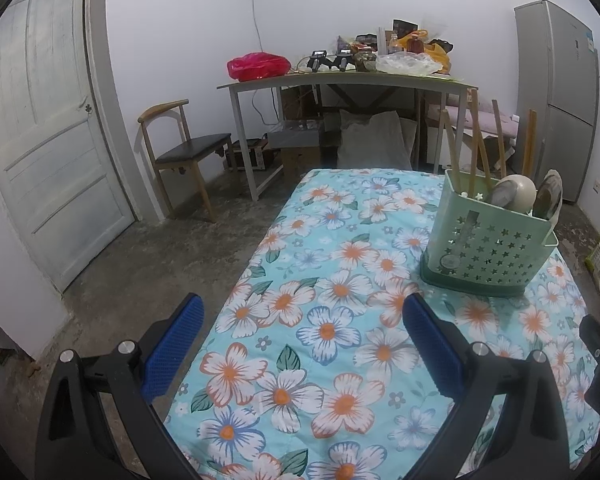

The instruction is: Organize utensils

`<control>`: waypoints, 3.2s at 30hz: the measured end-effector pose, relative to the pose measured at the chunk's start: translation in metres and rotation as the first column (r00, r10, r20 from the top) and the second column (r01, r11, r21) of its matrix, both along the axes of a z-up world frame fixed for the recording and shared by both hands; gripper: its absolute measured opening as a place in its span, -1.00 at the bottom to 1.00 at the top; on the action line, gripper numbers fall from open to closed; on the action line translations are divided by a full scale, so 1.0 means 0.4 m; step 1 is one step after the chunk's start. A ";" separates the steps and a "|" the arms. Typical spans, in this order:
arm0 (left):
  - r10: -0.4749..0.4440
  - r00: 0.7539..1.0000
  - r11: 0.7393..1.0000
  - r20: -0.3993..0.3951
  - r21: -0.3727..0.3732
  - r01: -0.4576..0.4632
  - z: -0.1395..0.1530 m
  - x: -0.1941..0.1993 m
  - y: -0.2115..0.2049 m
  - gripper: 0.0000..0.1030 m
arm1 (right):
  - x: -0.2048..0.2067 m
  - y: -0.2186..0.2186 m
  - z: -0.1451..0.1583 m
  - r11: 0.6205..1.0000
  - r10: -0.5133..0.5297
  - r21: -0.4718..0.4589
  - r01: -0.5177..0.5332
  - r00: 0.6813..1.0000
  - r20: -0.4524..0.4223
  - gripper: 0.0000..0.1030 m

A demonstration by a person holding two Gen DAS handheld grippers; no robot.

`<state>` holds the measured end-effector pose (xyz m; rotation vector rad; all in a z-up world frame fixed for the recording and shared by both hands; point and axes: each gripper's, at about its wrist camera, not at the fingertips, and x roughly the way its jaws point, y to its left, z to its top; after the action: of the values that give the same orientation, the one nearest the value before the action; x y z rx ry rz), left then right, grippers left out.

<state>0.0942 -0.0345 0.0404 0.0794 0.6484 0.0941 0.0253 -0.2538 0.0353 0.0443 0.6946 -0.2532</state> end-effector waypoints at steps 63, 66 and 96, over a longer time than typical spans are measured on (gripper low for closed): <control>-0.014 0.999 1.000 -0.031 -0.002 0.014 -0.017 0.004 -0.002 0.89 | -0.006 0.003 0.010 1.000 -0.005 -0.001 0.005 1.000 0.001 0.85; -0.014 0.999 1.000 -0.033 -0.004 0.014 -0.017 0.004 -0.002 0.89 | -0.006 0.003 0.009 1.000 -0.005 -0.001 0.005 1.000 0.001 0.85; -0.015 0.999 1.000 -0.032 -0.002 0.015 -0.016 0.005 0.000 0.89 | -0.003 0.006 0.014 1.000 -0.004 -0.003 0.004 1.000 0.005 0.85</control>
<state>0.0962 -0.0347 0.0340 0.0837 0.6795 0.0781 0.0240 -0.2516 0.0410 0.0431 0.6893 -0.2578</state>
